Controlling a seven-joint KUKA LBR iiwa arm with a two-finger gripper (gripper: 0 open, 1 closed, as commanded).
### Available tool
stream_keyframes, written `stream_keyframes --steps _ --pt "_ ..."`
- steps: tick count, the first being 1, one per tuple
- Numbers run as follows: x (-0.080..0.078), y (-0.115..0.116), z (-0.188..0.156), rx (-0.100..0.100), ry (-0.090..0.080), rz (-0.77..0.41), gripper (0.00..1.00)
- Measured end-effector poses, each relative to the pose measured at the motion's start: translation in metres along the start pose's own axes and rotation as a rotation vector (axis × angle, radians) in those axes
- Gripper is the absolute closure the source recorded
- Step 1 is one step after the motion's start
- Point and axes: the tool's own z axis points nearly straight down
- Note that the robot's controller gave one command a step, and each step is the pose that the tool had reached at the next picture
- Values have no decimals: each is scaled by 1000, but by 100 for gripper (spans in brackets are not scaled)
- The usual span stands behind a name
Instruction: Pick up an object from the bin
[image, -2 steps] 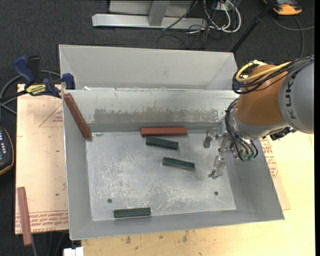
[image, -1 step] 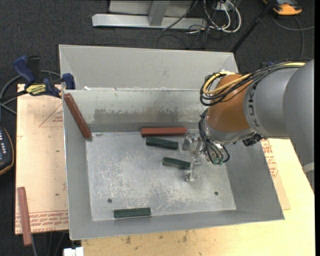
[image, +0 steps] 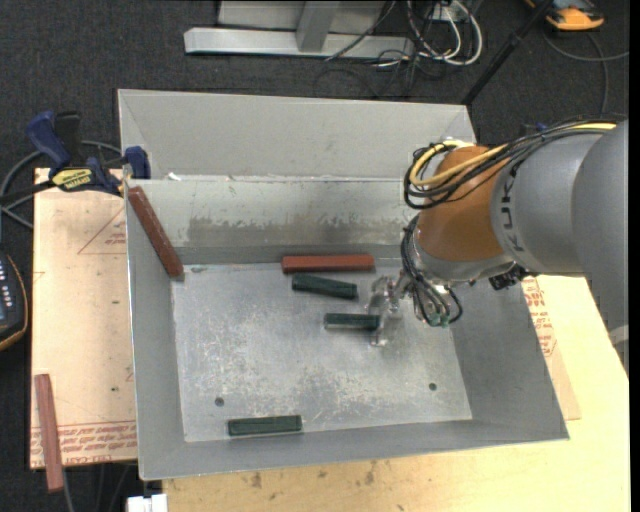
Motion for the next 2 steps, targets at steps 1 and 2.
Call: stream_keyframes --steps 1,2 --pt "-15 10 -158 -1 -11 -17 100" --pt "-13 10 -153 0 -2 -17 0"
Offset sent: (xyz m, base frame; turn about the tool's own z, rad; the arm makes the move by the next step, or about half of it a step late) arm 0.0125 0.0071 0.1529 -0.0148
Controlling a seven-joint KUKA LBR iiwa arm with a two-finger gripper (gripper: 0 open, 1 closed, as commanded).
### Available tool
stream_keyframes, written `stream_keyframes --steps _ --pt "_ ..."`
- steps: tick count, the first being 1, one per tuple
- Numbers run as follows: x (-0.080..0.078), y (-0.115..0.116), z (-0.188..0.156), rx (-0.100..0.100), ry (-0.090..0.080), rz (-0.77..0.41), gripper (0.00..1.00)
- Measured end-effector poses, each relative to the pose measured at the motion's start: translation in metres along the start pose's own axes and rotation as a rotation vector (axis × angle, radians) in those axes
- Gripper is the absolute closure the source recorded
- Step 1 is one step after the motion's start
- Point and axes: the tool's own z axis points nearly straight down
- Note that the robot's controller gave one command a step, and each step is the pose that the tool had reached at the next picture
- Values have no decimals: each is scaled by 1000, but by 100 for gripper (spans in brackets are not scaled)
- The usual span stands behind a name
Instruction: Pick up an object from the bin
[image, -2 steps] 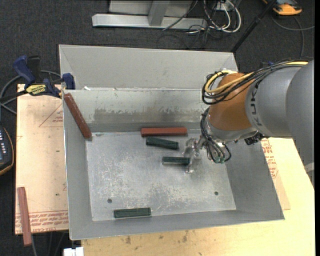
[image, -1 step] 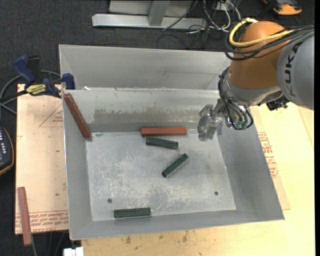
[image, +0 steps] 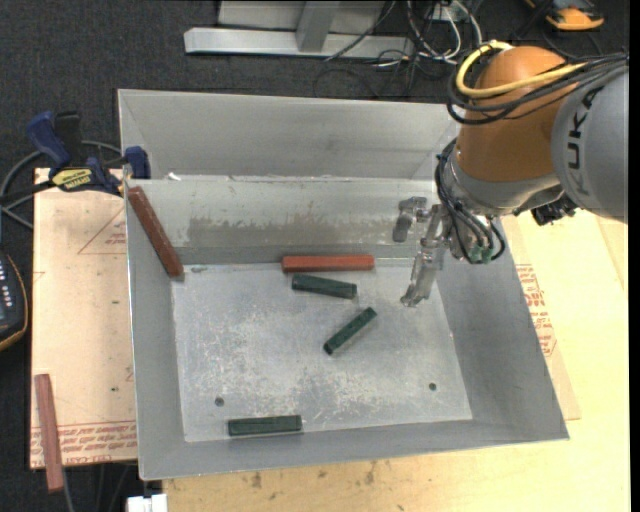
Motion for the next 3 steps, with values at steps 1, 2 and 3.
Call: stream_keyframes --steps 1,2,3 --pt "11 25 156 -1 1 -132 0" --pt "7 26 148 -2 -8 -133 100" --pt "25 -53 -15 3 -7 -392 100"
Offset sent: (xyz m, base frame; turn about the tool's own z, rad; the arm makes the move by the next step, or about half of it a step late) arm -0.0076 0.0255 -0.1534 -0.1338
